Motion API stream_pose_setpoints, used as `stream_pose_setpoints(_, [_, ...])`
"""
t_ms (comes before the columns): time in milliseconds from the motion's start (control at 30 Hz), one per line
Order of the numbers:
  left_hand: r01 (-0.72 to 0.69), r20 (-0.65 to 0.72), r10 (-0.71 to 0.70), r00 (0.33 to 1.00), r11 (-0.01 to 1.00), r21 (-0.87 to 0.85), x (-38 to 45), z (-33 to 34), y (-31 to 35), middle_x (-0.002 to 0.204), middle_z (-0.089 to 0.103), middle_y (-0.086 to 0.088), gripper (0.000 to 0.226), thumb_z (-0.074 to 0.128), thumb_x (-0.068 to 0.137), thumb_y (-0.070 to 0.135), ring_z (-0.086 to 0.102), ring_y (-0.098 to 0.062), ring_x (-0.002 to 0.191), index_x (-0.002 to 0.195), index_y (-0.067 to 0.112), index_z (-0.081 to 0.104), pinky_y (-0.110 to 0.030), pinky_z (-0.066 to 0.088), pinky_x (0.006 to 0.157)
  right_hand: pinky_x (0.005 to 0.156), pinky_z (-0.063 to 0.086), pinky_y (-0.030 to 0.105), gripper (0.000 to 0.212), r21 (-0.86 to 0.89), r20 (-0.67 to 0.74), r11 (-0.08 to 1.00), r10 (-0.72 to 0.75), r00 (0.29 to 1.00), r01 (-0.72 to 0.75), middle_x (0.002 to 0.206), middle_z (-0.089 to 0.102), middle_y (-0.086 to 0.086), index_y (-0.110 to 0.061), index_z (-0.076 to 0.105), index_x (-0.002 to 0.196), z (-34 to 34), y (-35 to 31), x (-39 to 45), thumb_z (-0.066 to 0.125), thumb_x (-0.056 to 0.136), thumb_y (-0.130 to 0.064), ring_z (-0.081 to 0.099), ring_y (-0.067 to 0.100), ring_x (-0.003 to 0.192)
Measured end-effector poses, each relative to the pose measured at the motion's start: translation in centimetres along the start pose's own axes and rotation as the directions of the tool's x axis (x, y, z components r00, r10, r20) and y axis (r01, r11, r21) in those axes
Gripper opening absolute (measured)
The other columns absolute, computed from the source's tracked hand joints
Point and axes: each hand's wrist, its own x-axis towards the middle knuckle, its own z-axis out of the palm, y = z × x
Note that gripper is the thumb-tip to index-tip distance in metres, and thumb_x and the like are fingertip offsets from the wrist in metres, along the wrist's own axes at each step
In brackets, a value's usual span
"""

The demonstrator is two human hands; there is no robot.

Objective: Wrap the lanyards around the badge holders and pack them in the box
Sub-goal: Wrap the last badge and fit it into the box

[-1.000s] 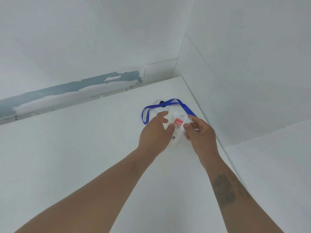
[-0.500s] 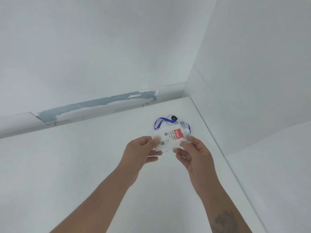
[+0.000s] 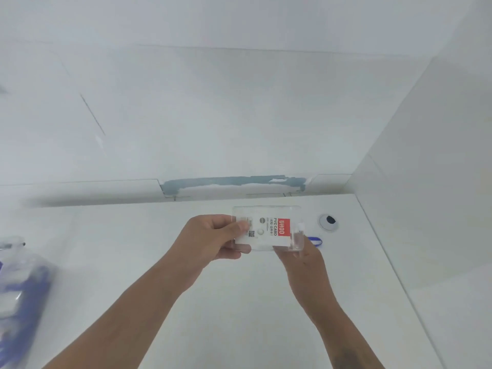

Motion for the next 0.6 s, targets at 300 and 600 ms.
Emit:
stream_pose_setpoints(300, [-0.061, -0.145, 0.054, 0.988, 0.997, -0.047, -2.6, -4.4, 1.6, 0.094, 0.078, -0.005, 0.015, 0.069, 0.090, 0.020, 0.074, -0.022, 0.079, 0.099, 0.010, 0.075, -0.032, 0.059, 0.075, 0.068, 0.042, 0.002, 0.023, -0.209, 0.111, 0.973, -0.077, 0.991, 0.099, 0.085, 0.070, -0.017, -0.024, 0.063, 0.101, 6.6, -2.0, -1.5, 0.040, 0.104, -0.023, 0.061, -0.004, 0.085])
stream_pose_setpoints(600, [-0.111, -0.356, 0.116, 0.927, 0.993, 0.036, -2.0, -4.9, 0.7, 0.091, 0.078, -0.004, 0.007, 0.070, 0.090, 0.019, 0.075, -0.018, 0.069, 0.084, 0.017, 0.074, -0.032, 0.062, 0.072, 0.070, 0.048, 0.029, 0.028, -0.615, 0.246, 0.760, -0.069, 0.967, 0.210, 0.079, 0.060, -0.004, -0.023, 0.058, 0.105, 8.7, -3.0, -2.8, 0.032, 0.105, -0.032, 0.059, 0.017, 0.077])
